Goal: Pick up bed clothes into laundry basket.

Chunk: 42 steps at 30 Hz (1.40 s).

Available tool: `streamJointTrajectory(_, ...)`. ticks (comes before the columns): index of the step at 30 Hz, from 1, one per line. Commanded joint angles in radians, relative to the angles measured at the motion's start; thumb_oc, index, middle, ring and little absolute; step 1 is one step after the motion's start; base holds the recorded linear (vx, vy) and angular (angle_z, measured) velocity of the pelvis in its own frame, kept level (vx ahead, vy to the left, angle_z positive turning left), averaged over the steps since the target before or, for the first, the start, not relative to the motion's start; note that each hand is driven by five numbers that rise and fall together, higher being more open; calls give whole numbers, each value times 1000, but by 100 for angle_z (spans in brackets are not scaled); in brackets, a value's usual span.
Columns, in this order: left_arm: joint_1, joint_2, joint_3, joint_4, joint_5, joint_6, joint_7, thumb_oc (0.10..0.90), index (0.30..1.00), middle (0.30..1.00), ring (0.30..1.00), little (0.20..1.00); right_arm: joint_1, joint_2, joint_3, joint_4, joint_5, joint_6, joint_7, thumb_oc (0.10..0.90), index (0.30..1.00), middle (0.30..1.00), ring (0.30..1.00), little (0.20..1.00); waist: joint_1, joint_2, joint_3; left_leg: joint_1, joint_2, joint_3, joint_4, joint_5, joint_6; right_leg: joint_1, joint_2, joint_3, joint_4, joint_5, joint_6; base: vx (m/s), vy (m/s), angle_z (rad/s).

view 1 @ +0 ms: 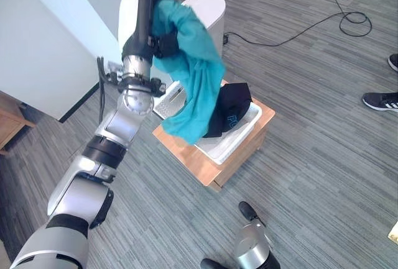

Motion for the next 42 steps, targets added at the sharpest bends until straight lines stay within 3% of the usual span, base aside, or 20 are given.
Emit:
streamJointTrajectory(1,-168,47,54,-13,-6,-99,92,400,300,300,300,300,165,-44,-5,43,32,-1,-3,800,900,900,900,900,-12,-9,-160,48,133,-51,6,41,-102,56,26,-57,11,-187,-9,0,0,0)
streamJointTrajectory(8,-192,84,38,25,20,-83,97,400,300,300,300,300,169,-51,-7,49,40,-4,3,800,900,900,900,900,-16,-5,-160,48,129,-55,6,36,-99,56,25,-51,12,-185,-8,0,-2,1)
streamJointTrajectory(20,-113,51,45,52,48,-64,50,400,300,300,300,300,183,-51,-20,76,49,6,9,800,900,900,900,900,3,-23,-149,26,138,-60,6,34,-100,42,26,-58,12,-174,-8,0,0,0)
streamJointTrajectory(27,-111,78,16,132,127,-30,39,400,300,300,300,300,134,-71,4,48,45,10,-4,800,900,900,900,900,-7,-9,-73,-34,119,-55,6,34,-90,-59,18,-29,39,-146,6,-72,28,-2)
streamJointTrajectory(32,-99,97,-10,265,120,-15,-6,400,300,300,300,300,112,-61,10,45,61,11,-14,800,900,900,900,900,-10,-7,-30,-81,125,-39,8,41,-88,-122,15,-26,61,-130,10,-69,1,-10)
streamJointTrajectory(36,-106,107,-30,282,99,-28,-32,400,300,300,300,300,103,-67,14,43,67,7,-16,800,900,900,900,900,-16,-2,-2,-112,124,-44,9,47,-89,-155,11,-29,69,-123,14,-70,7,-2)
streamJointTrajectory(37,-102,112,-31,282,79,-36,-40,544,516,516,516,516,94,-71,16,41,71,6,-19,800,900,900,900,900,-20,6,18,-133,121,-49,9,50,-88,-175,10,-26,70,-118,15,-64,12,6)
streamJointTrajectory(38,-102,112,-31,282,79,-36,-40,618,627,627,627,627,93,-71,16,42,71,5,-19,800,900,900,900,900,-21,7,18,-134,122,-50,9,50,-87,-177,10,-26,70,-118,15,-54,21,7)
streamJointTrajectory(39,-101,118,-30,287,73,-37,-43,800,900,900,900,900,89,-72,19,40,72,5,-18,800,900,900,900,900,-21,12,21,-139,120,-50,8,50,-86,-182,11,-23,69,-117,15,-23,6,5)
streamJointTrajectory(40,-91,96,-38,281,43,-40,-56,800,900,900,900,900,32,-74,66,31,65,0,-27,800,900,900,900,900,3,28,19,-148,118,-55,8,50,-85,-182,12,-25,64,-119,13,0,0,0)
streamJointTrajectory(42,-97,83,-52,314,21,-43,-59,800,900,900,900,900,-1,-53,96,5,57,-6,-32,800,900,900,900,900,3,30,15,-148,120,-52,8,50,-85,-183,15,-23,62,-119,12,12,-15,-5)
